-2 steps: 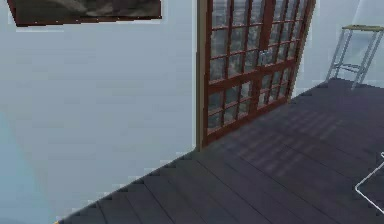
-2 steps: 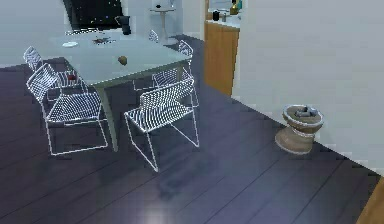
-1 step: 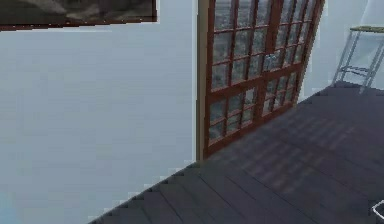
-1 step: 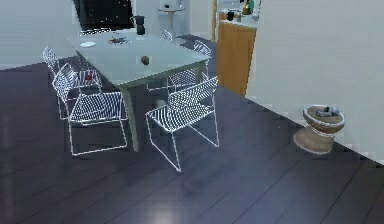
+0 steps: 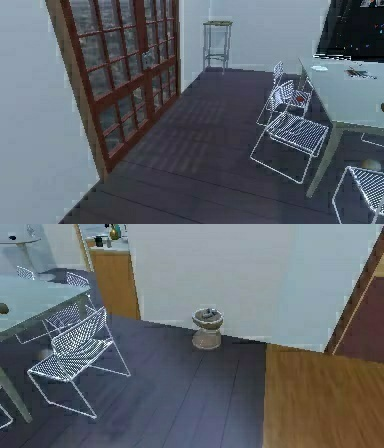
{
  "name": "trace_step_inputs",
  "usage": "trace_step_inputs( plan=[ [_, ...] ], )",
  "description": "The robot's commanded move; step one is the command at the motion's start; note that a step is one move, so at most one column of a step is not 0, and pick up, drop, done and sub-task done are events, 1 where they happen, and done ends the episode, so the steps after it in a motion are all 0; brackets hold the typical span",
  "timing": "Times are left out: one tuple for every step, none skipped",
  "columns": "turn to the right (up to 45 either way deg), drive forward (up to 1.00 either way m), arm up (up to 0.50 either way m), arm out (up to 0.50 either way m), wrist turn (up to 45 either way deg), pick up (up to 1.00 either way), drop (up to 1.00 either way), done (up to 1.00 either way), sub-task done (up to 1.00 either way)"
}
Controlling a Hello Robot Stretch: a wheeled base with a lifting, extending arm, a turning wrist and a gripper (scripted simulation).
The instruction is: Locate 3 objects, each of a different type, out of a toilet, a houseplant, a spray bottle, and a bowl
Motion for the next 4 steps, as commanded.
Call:
trace_step_inputs(
  plan=[
    [0.0, 1.0, 0.0, 0.0, 0.0, 0.0, 0.0, 0.0, 0.0],
    [3.0, 0.0, 0.0, 0.0, 0.0, 0.0, 0.0, 0.0, 0.0],
    [0.0, 0.6, 0.0, 0.0, 0.0, 0.0, 0.0, 0.0, 0.0],
    [15.0, 0.0, 0.0, 0.0, 0.0, 0.0, 0.0, 0.0, 0.0]
  ],
)
